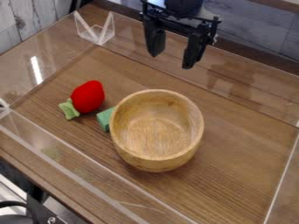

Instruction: Remove the green stick from the brown bowl and put it on the table

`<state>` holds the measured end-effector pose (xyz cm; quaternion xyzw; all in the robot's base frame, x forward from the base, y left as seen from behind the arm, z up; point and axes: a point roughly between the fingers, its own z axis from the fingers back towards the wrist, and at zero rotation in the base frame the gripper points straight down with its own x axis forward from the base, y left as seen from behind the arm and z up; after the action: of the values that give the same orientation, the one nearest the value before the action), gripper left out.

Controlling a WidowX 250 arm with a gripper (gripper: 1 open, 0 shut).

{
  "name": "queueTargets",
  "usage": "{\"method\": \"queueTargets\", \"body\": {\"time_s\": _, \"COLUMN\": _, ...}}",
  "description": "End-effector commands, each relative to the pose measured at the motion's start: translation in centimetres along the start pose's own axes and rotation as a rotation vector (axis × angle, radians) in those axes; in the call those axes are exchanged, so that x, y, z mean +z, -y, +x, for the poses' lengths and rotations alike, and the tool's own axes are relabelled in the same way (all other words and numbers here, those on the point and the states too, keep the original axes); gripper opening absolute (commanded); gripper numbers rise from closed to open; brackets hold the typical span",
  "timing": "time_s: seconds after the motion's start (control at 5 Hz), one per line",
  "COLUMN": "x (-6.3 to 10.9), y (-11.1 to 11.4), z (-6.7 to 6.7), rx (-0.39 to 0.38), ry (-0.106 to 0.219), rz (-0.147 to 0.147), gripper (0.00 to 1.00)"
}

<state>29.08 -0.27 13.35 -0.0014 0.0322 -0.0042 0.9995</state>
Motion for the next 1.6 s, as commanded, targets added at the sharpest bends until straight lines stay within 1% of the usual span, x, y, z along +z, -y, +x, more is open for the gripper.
{"method": "queueTargets", "body": {"time_s": 0.0, "x": -1.2, "y": -0.8, "z": -0.3, "rx": -0.101, "ry": -0.027, "rz": 0.000, "gripper": 1.00}}
{"method": "queueTargets", "body": {"time_s": 0.2, "x": -2.0, "y": -3.2, "z": -1.7, "rx": -0.292, "ry": -0.053, "rz": 0.018, "gripper": 1.00}}
{"method": "queueTargets", "body": {"time_s": 0.4, "x": -2.3, "y": -6.0, "z": -3.4, "rx": -0.532, "ry": -0.046, "rz": 0.060, "gripper": 1.00}}
{"method": "queueTargets", "body": {"time_s": 0.6, "x": -2.7, "y": -8.8, "z": -4.9, "rx": -0.709, "ry": -0.037, "rz": 0.095, "gripper": 1.00}}
{"method": "queueTargets", "body": {"time_s": 0.8, "x": -2.8, "y": -10.9, "z": -6.4, "rx": -0.752, "ry": -0.032, "rz": 0.115, "gripper": 1.00}}
{"method": "queueTargets", "body": {"time_s": 1.0, "x": -3.0, "y": -12.5, "z": -7.4, "rx": -0.780, "ry": -0.024, "rz": 0.142, "gripper": 1.00}}
{"method": "queueTargets", "body": {"time_s": 1.2, "x": -4.4, "y": -13.7, "z": -6.7, "rx": -0.854, "ry": -0.012, "rz": 0.139, "gripper": 1.00}}
{"method": "queueTargets", "body": {"time_s": 1.4, "x": -5.9, "y": -14.4, "z": -5.7, "rx": -0.890, "ry": -0.010, "rz": 0.128, "gripper": 1.00}}
